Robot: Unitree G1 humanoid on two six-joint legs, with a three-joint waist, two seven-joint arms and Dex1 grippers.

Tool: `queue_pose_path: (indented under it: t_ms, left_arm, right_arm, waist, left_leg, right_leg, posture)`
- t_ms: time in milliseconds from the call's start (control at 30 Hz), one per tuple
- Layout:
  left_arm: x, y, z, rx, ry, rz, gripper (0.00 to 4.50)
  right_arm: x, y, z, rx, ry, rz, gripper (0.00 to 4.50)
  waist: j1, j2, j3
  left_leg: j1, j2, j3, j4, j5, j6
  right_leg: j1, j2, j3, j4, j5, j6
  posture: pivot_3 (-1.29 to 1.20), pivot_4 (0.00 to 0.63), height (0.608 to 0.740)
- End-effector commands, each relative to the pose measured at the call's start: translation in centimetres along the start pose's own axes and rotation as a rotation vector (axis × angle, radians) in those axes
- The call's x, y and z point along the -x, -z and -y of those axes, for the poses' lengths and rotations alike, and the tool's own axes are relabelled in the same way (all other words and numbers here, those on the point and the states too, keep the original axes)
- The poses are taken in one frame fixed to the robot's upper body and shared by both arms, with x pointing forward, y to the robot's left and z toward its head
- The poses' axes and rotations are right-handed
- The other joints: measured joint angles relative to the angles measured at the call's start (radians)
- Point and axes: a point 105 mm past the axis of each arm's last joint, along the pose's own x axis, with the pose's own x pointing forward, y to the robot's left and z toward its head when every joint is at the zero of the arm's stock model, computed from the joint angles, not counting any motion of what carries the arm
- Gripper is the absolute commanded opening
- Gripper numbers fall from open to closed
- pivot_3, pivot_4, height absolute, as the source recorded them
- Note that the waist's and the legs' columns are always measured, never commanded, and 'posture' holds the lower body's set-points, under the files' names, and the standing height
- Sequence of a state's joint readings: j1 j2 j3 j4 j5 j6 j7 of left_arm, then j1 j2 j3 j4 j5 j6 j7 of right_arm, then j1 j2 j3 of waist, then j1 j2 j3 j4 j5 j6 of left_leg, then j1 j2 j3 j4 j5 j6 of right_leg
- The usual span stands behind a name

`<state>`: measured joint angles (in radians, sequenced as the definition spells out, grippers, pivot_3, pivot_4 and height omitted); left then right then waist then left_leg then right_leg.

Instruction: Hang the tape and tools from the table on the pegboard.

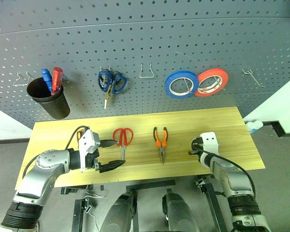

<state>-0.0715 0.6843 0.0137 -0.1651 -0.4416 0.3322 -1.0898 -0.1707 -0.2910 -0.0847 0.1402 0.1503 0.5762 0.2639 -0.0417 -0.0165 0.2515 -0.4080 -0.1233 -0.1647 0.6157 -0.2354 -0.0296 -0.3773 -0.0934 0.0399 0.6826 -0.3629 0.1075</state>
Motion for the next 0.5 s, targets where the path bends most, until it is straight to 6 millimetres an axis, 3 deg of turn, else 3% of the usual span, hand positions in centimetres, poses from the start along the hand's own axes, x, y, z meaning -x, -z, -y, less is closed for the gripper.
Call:
queue_pose_path:
  t_ms: [33,200,333,500]
  left_arm:
    - [-0.2,-0.4,0.0,-0.032,0.016,0.015,4.50]
    - [-0.8,-0.5,-0.3,-0.043,0.027,0.023,4.50]
    - [-1.1,-0.8,-1.1,-0.063,0.027,0.031,4.50]
    - [-1.6,-0.9,-1.8,-0.075,0.035,0.037,4.50]
  right_arm:
    - [0.7,-0.9,0.3,0.003,0.011,0.051,0.03]
    - [2.0,-1.8,1.5,0.022,0.069,0.099,0.03]
    - [5.4,-3.9,3.7,0.007,0.203,0.224,0.03]
    - [8.3,-4.7,3.9,0.004,0.274,0.313,0.03]
  waist:
    - [0.000,0.000,0.000]
    - [0.001,0.000,-0.001]
    - [0.006,0.001,-0.004]
    - [-0.002,-0.001,-0.009]
  left_leg:
    - [0.000,0.000,0.000,0.000,0.001,-0.001]
    - [0.000,0.000,0.000,0.000,0.002,-0.003]
    - [-0.001,0.000,0.000,0.000,0.004,-0.006]
    - [-0.001,0.000,0.000,-0.001,0.004,-0.007]
  right_leg:
    - [0.000,0.000,0.000,0.000,0.000,0.000]
    - [-0.001,0.000,0.000,0.000,0.000,0.000]
    - [-0.001,0.000,0.000,0.001,0.000,0.000]
    - [-0.002,0.000,0.000,0.002,0.000,0.000]
  posture:
    - [0.02,0.231,0.719]
    - [0.01,0.205,0.719]
    - [0.00,0.184,0.719]
    - [-0.02,0.173,0.719]
